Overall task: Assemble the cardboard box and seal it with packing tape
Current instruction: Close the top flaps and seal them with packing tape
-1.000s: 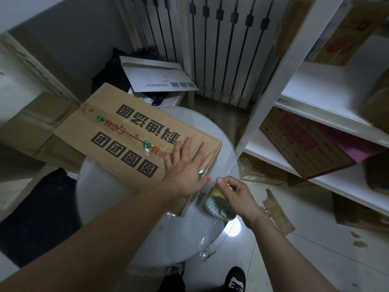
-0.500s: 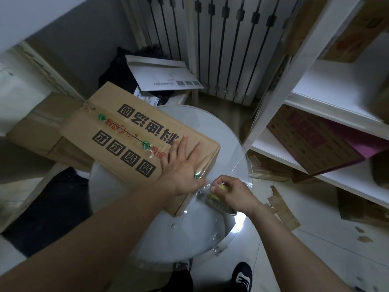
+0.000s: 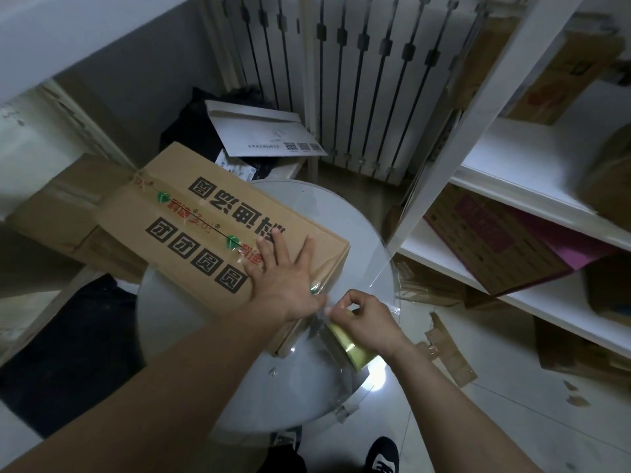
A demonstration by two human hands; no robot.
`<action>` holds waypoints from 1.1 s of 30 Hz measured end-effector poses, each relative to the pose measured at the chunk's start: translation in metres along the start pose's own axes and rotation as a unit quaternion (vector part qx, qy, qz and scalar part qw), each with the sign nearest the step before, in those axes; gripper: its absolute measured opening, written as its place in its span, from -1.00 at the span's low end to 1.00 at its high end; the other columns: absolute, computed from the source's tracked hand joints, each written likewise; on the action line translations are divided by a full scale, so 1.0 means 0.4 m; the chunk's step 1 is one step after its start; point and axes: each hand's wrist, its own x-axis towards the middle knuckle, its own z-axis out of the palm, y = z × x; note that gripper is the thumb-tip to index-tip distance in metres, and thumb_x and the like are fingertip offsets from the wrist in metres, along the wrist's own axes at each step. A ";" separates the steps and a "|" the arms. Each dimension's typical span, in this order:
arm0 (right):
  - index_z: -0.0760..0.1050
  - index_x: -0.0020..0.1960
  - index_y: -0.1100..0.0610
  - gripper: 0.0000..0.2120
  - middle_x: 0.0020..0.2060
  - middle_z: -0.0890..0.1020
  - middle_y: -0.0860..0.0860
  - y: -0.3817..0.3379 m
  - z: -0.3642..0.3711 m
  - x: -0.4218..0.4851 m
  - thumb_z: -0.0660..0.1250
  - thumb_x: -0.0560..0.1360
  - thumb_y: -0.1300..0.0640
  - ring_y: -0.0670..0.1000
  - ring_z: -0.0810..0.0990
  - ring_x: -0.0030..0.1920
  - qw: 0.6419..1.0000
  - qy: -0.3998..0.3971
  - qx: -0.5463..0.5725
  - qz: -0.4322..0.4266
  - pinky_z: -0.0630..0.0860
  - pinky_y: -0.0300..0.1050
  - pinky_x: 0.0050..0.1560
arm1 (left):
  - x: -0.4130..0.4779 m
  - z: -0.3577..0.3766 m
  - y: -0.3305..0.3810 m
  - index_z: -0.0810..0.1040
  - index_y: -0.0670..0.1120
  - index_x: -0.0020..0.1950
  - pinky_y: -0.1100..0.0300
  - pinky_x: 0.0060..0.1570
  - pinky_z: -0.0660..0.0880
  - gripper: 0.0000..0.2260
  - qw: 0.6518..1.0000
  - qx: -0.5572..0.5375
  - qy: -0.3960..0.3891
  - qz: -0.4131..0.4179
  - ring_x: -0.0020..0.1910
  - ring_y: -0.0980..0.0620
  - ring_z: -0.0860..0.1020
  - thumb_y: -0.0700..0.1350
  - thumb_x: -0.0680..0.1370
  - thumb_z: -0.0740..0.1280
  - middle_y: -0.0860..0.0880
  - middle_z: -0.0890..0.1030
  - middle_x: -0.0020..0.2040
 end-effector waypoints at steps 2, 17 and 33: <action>0.56 -0.20 0.06 -0.70 -0.23 0.66 -0.01 0.006 0.007 0.004 0.41 0.43 -0.18 0.00 0.59 -0.20 1.000 0.009 0.012 0.000 0.43 -0.23 -0.24 | 0.000 -0.006 0.015 -0.47 0.15 0.48 -0.48 0.35 -0.14 0.04 1.000 0.011 -0.012 -0.004 0.44 -0.39 -0.41 0.42 0.40 0.27 -0.30 -0.50 0.44; 0.54 -0.22 0.06 -0.69 -0.24 0.64 0.00 -0.015 0.043 0.017 0.23 0.51 -0.14 0.09 0.58 -0.12 0.993 0.057 -0.108 0.004 0.50 -0.12 -0.15 | -0.006 0.020 0.039 -0.49 0.05 0.49 -0.49 0.35 -0.10 -0.11 1.000 0.020 0.000 -0.012 0.45 -0.43 -0.35 0.28 0.56 0.17 -0.32 -0.44 0.47; 0.50 -0.08 0.05 -0.77 -0.16 0.65 0.09 -0.042 0.026 -0.111 0.16 0.58 -0.05 0.20 0.57 -0.07 0.969 0.131 -0.197 -0.074 0.30 -0.11 -0.27 | -0.012 0.008 0.051 -0.44 0.16 0.50 -0.44 0.37 0.01 -0.08 0.999 -0.021 -0.026 -0.035 0.50 -0.34 -0.33 0.30 0.51 0.26 -0.18 -0.47 0.50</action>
